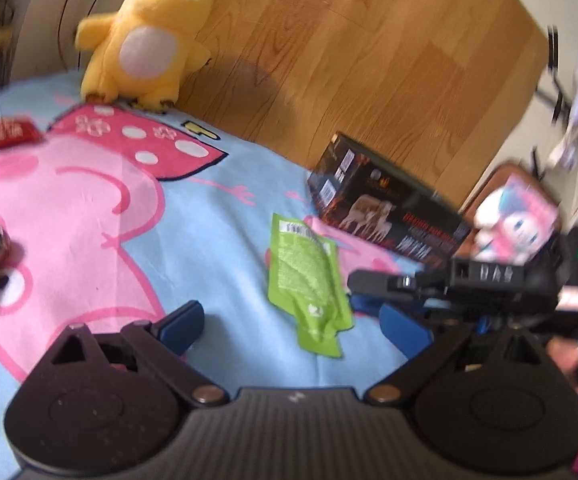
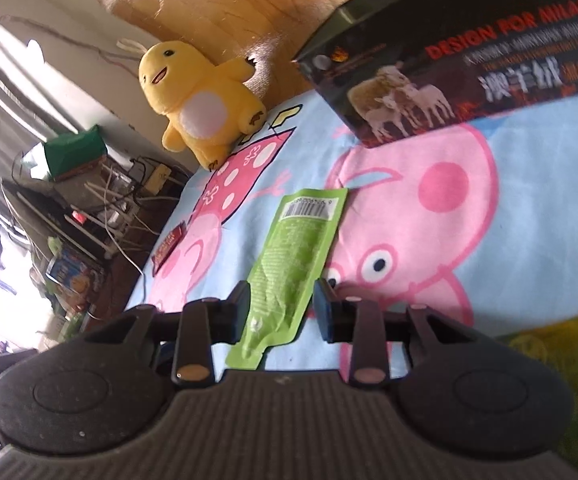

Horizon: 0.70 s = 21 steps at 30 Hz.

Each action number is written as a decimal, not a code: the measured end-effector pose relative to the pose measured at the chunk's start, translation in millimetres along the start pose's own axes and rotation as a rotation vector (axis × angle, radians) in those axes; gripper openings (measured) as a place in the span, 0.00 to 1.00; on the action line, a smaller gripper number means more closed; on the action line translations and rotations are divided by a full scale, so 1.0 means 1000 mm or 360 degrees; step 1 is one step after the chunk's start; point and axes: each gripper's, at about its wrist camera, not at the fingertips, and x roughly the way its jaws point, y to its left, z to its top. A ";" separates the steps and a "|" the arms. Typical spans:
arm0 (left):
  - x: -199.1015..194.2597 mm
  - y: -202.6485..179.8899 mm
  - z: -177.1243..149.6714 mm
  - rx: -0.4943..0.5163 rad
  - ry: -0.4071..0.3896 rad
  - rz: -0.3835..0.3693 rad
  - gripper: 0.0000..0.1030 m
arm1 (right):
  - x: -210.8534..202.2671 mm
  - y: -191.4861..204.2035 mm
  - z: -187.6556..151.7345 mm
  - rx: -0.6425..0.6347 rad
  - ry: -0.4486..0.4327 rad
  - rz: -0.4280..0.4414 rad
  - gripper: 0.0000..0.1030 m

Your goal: Organize snacks

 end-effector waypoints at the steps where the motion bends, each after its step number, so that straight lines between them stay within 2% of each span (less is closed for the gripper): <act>1: 0.000 0.005 0.003 -0.0059 0.0005 -0.0056 0.94 | -0.003 -0.002 0.000 0.0010 0.0000 0.0003 0.35; 3: 0.002 0.012 0.009 -0.0148 0.0021 -0.0149 0.92 | -0.006 -0.003 -0.001 0.0029 0.0004 0.0004 0.35; 5: 0.011 0.015 0.015 -0.0194 0.0069 -0.0185 0.82 | -0.008 -0.005 0.000 0.0066 0.0016 0.0010 0.35; 6: 0.018 0.017 0.017 -0.0214 0.0105 -0.0203 0.70 | -0.007 -0.006 0.001 0.0088 0.0023 0.0014 0.35; 8: 0.027 0.018 0.019 -0.0235 0.0125 -0.0223 0.58 | -0.007 -0.008 0.004 0.0127 0.0037 0.0018 0.35; 10: 0.036 0.019 0.020 -0.0246 0.0154 -0.0217 0.41 | -0.004 -0.009 0.006 0.0149 0.0047 0.0020 0.34; 12: 0.039 0.024 0.019 -0.0283 0.0154 -0.0234 0.37 | 0.001 -0.009 0.008 0.0179 0.0046 0.0015 0.30; 16: 0.039 0.032 0.017 -0.0316 0.0156 -0.0246 0.25 | 0.006 -0.009 0.011 0.0200 0.0018 0.0010 0.30; 18: 0.039 0.033 0.017 -0.0328 0.0155 -0.0244 0.24 | 0.002 -0.006 0.009 0.0195 -0.0024 0.0063 0.37; 20: 0.038 0.032 0.017 -0.0323 0.0150 -0.0240 0.26 | -0.004 0.003 0.005 0.0125 -0.0065 0.0172 0.37; 21: 0.038 0.032 0.017 -0.0325 0.0148 -0.0240 0.26 | -0.007 0.009 0.004 0.0076 -0.0088 0.0162 0.37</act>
